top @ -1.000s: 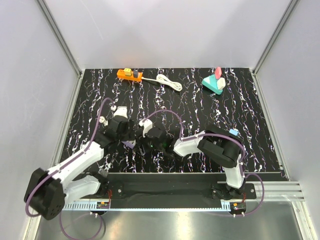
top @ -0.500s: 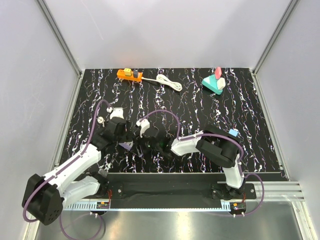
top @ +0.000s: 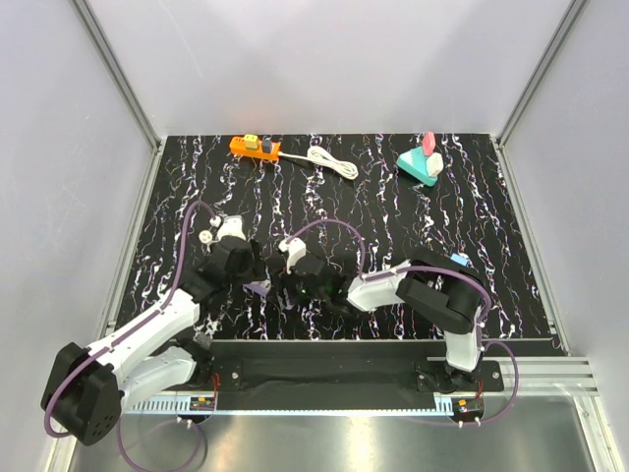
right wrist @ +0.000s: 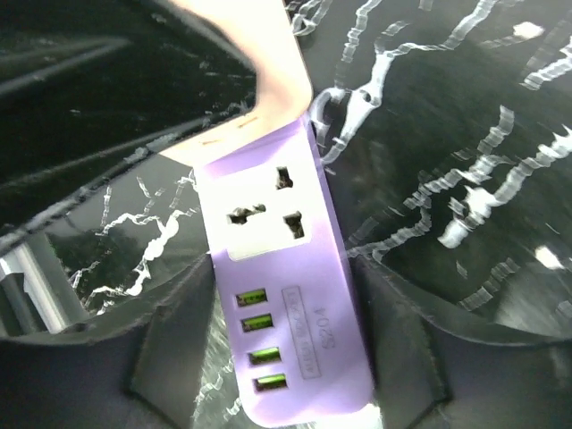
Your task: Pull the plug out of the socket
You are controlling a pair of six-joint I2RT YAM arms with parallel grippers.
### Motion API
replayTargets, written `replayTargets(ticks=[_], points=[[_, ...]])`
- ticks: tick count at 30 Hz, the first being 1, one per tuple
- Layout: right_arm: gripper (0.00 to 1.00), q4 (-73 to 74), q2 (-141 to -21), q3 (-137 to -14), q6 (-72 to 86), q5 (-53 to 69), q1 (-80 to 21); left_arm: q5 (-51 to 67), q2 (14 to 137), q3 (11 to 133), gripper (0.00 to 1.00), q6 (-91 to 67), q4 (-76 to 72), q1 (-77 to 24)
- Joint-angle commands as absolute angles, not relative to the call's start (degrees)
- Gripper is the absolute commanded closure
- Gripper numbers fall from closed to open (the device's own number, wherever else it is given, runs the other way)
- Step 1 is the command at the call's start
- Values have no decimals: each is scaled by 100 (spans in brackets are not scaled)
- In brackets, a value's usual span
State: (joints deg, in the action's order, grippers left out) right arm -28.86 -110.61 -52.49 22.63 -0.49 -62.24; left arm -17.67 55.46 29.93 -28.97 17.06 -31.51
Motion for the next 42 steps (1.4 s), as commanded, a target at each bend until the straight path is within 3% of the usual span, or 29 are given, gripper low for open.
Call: replayTargets(ticks=[1, 2, 4, 6, 13, 16, 24, 25, 28, 31, 33, 34, 36, 37, 42], points=[[21, -2399, -10944, -4711, 2364, -369, -6258, -1046, 5414, 2962, 100, -3744, 457, -3287], [19, -2399, -10864, -4694, 2295, -343, -6249, -1037, 5423, 2936, 100, -3735, 431, -3287], [3, -2260, -10645, -4711, 2268, -281, -6249, -1011, 5432, 2857, 100, -3753, 334, -3287], [0, -1884, -10477, -4816, 2233, -142, -6214, -1011, 5414, 2821, 100, -3770, 264, -3322], [0, -1152, -9161, -4554, 2487, -18, -5898, -1072, 5449, 2812, 100, -3753, 299, -3401], [0, -1151, -8607, -4308, 2601, 561, -5591, -1099, 5493, 2830, 100, -3753, 290, -3445], [2, -1291, -8358, -4219, 2627, 1475, -5142, -1204, 5660, 2962, 100, -3727, 290, -3630], [6, -1431, -8463, -4175, 2671, 1598, -5124, -1213, 5686, 2979, 100, -3718, 290, -3647], [33, -1959, -8823, -4219, 2909, 2038, -5080, -1213, 5757, 3015, 100, -3709, 290, -3691], [66, -2337, -9296, -4358, 3155, 2302, -4931, -1257, 5809, 3032, 100, -3709, 299, -3709], [74, -2670, -9535, -4429, 3374, 2653, -4721, -1257, 5871, 3067, 100, -3700, 299, -3735], [85, -2872, -9762, -4447, 3453, 2785, -4659, -1257, 5880, 3076, 100, -3691, 308, -3744], [91, -3146, -9975, -4535, 3551, 3102, -4518, -1248, 5950, 3137, 100, -3674, 343, -3753], [99, -3155, -10123, -4631, 3559, 3155, -4491, -1248, 5985, 3164, 100, -3665, 360, -3753], [100, -3225, -10170, -4773, 3621, 3428, -4438, -1222, 6170, 3400, 100, -3612, 606, -3762]])
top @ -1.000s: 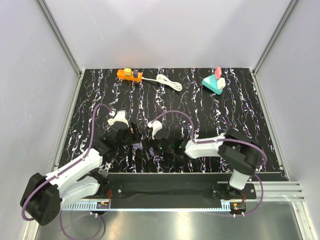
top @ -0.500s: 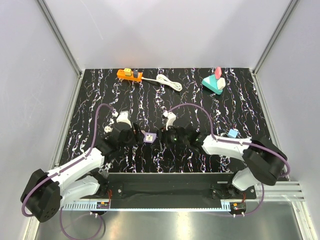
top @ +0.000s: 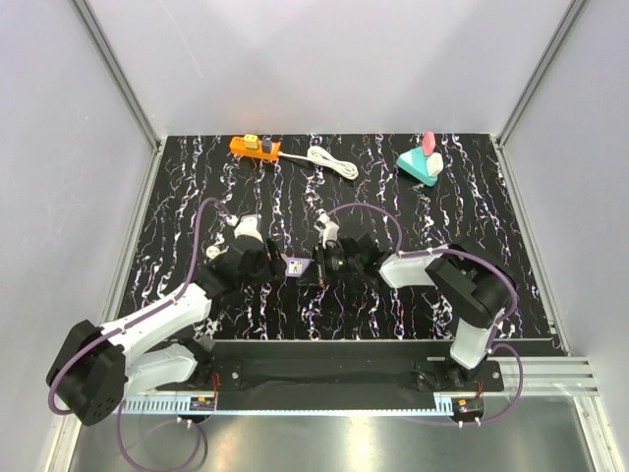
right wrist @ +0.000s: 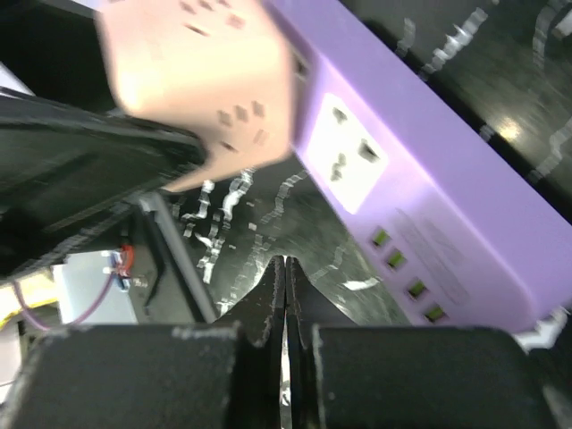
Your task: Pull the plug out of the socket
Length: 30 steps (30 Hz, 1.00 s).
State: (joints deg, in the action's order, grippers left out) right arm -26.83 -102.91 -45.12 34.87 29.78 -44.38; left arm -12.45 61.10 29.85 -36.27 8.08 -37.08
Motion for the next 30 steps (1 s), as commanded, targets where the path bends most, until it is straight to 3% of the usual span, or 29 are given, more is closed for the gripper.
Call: replayTargets(ticks=[1, 16, 30], points=[[100, -3260, -10152, -4790, 3665, 3410, -4430, -1213, 6196, 3445, 100, -3612, 650, -3762], [100, -2514, -11311, -5994, 3393, 3085, -4271, -1213, 6794, 4166, 100, -3542, 1257, -3762], [100, -2619, -10837, -5687, 3384, 3041, -4096, -1134, 7163, 4421, 100, -3437, 1318, -3674]])
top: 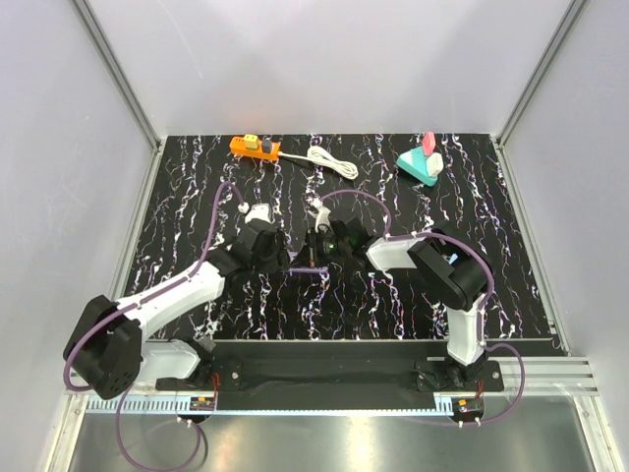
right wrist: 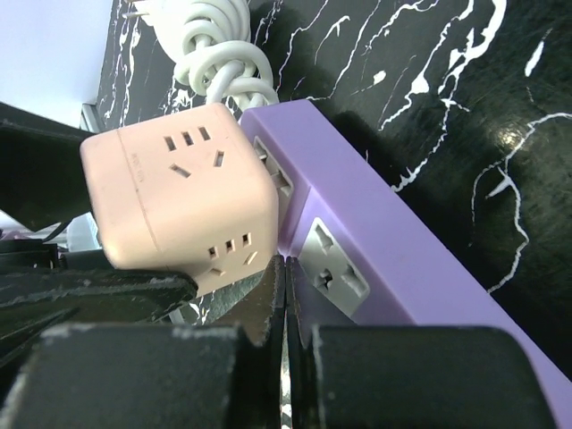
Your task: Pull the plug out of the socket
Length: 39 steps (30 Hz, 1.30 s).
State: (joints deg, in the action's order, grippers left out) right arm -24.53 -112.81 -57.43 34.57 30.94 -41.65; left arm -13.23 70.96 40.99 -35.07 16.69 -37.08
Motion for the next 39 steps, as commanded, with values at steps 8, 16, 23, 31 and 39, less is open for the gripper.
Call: replayTargets(ticks=[8, 16, 23, 31, 39], points=[[100, -2619, -11126, -5827, 3463, 3129, -3946, -1002, 7242, 4509, 100, -3393, 1310, -3551], [100, -2576, -11672, -5888, 3472, 2822, -3938, -853, 7251, 4702, 100, -3305, 1318, -3507], [100, -1758, -11891, -6003, 3551, 1794, -3955, -650, 7286, 4957, 100, -3226, 1397, -3498], [100, -1687, -11918, -5801, 3507, 1687, -4008, -885, 7418, 5465, 100, -3164, 1695, -3472], [100, -2030, -12067, -5818, 3445, 1951, -4104, -1740, 6013, 4994, 100, -4111, 2678, -2708]])
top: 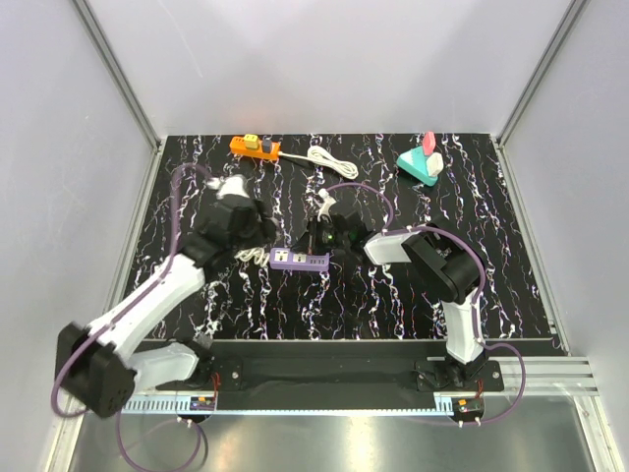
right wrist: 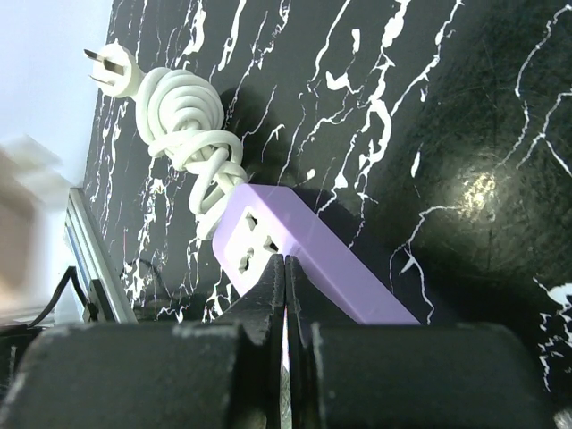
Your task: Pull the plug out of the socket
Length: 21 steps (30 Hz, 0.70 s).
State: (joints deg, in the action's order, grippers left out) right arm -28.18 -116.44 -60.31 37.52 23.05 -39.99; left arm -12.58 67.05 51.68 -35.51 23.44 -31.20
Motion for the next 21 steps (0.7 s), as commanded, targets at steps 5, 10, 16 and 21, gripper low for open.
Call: replayTargets(ticks=[5, 10, 16, 21], points=[[100, -2162, -12024, -5792, 3445, 1978, -4201, -1600, 4986, 4395, 100, -4570, 3400, -1384], [100, -2171, -11979, -5774, 3366, 1925, -4210, -1599, 4649, 4061, 100, -4799, 4078, -432], [100, -2285, -11953, -5704, 3384, 1986, -4210, -1661, 4974, 3885, 100, -4737, 4228, 667], [100, -2303, -11918, -5687, 3366, 2004, -4201, -1890, 5861, 3990, 100, -4668, 4166, 1221]])
